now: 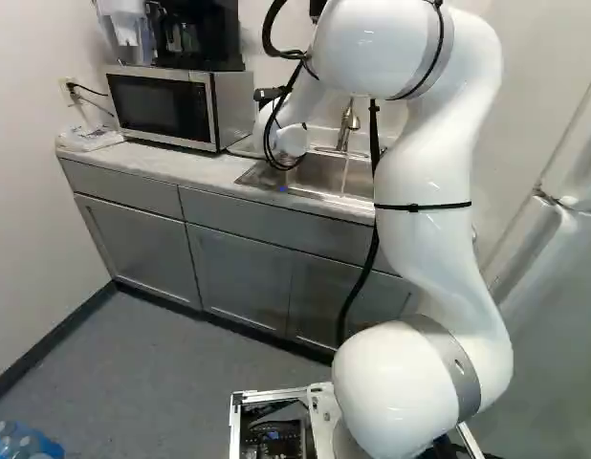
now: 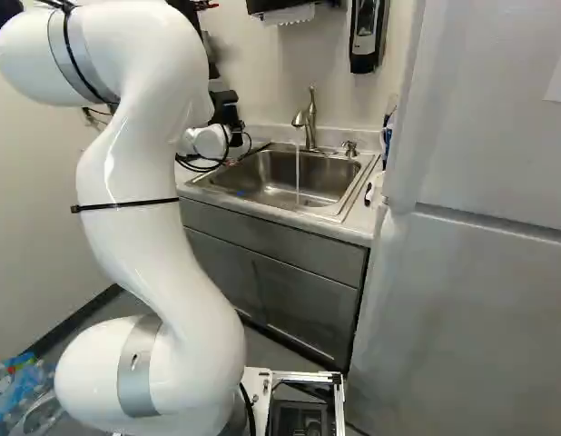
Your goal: Rinse the cup and place it in the tray
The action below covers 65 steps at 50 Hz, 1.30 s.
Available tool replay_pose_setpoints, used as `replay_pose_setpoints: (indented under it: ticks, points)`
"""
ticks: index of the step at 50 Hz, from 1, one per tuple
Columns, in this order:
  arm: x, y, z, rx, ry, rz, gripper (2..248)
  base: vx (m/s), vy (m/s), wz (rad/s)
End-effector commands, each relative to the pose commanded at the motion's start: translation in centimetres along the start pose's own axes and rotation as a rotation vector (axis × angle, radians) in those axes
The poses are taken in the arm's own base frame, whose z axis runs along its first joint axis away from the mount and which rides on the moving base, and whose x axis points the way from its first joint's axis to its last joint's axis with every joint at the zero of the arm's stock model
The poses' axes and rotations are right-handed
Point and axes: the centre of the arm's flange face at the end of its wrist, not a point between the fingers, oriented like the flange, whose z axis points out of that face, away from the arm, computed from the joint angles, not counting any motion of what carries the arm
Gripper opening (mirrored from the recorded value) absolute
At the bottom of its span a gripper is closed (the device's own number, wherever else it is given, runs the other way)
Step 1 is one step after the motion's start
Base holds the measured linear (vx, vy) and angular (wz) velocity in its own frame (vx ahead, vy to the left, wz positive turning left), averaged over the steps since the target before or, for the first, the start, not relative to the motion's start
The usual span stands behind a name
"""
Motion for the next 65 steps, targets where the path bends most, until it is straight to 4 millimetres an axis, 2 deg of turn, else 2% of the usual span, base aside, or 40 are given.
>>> replay_pose_setpoints:
  ticks: [11, 30, 65]
  points:
    - [-0.3, -0.3, 1.5, 0.003, 0.007, 0.0, 120, 0.0, 0.0, 0.0]
    - [-2.5, -0.5, 3.2, 0.004, -0.013, -0.001, 120, 0.0, 0.0, 0.0]
    - [-2.8, -0.4, 3.3, -0.008, -0.039, 0.015, 120, 0.0, 0.0, 0.0]
